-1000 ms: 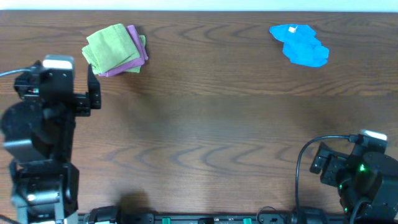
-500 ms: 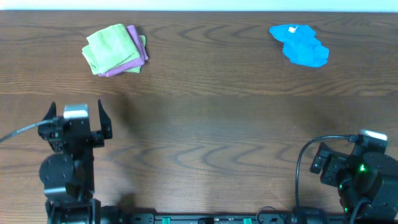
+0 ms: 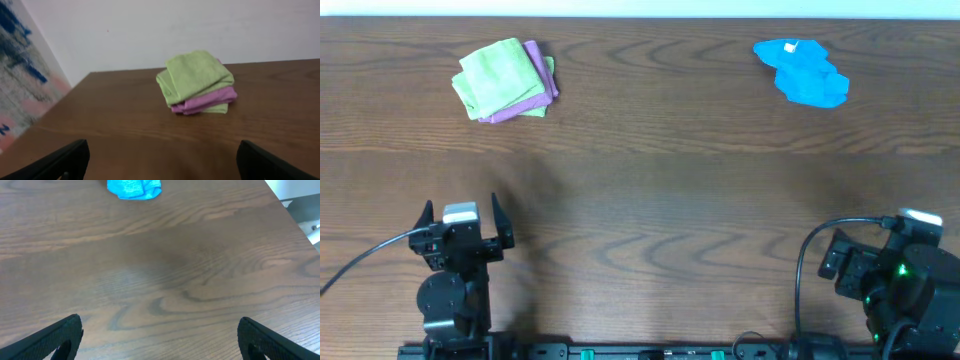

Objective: Fold the cloth

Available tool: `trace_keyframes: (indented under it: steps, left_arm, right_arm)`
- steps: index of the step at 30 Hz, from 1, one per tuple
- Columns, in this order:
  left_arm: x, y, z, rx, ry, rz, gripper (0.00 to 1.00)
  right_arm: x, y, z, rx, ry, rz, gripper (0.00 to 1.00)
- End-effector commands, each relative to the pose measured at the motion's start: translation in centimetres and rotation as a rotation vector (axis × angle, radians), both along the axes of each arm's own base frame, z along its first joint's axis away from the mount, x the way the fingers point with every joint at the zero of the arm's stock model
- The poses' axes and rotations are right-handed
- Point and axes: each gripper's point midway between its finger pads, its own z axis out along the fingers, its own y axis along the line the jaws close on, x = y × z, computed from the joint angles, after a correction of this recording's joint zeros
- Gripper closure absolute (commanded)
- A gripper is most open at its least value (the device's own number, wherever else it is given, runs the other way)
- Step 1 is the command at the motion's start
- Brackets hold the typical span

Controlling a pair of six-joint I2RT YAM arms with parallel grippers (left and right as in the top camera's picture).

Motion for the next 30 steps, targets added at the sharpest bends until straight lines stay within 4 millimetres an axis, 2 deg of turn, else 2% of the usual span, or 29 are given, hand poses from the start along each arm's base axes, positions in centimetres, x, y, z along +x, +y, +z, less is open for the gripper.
trace_keyframes:
  steps: [1, 13, 27, 30]
  left_arm:
    - [-0.1, -0.1, -0.8, -0.057, -0.011, 0.005, 0.05]
    - [-0.2, 0.6, -5.0, -0.263, -0.007, 0.08, 0.05]
    - [-0.5, 1.2, -7.9, -0.263, 0.056, 0.127, 0.05]
    - [-0.5, 1.3, -8.0, -0.26, 0.058, 0.132, 0.05]
  right_arm:
    - [0.0, 0.0, 0.3, -0.015, -0.003, 0.009, 0.01]
    - [0.0, 0.0, 0.3, -0.015, -0.003, 0.009, 0.01]
    - [0.0, 0.0, 0.3, -0.015, -0.003, 0.009, 0.01]
    - [0.0, 0.0, 0.3, -0.015, -0.003, 0.009, 0.01]
